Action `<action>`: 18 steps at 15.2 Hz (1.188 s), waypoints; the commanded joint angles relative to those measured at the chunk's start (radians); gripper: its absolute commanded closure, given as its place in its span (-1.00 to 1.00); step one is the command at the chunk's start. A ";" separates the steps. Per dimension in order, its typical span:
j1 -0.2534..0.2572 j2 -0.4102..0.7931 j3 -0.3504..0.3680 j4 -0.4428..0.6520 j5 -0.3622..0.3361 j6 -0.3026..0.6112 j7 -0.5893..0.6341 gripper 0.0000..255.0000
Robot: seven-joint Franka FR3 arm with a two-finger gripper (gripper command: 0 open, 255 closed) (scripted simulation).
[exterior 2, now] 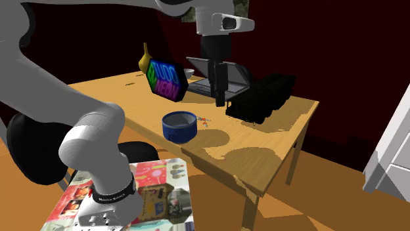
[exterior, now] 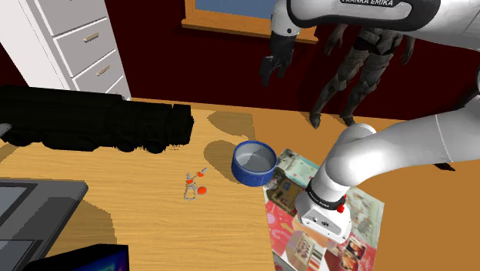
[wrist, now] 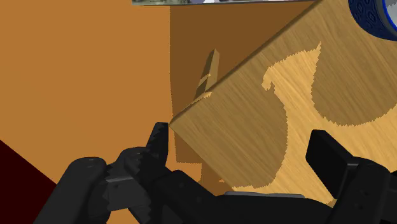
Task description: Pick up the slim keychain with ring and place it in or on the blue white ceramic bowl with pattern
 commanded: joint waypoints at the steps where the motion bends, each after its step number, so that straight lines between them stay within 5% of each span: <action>1: 0.000 0.000 0.000 0.000 0.000 0.000 0.000 -1.00; 10: 0.048 0.014 0.184 -0.125 0.145 0.095 0.291 -1.00; 18: 0.089 0.140 0.358 -0.142 0.267 0.221 0.549 -1.00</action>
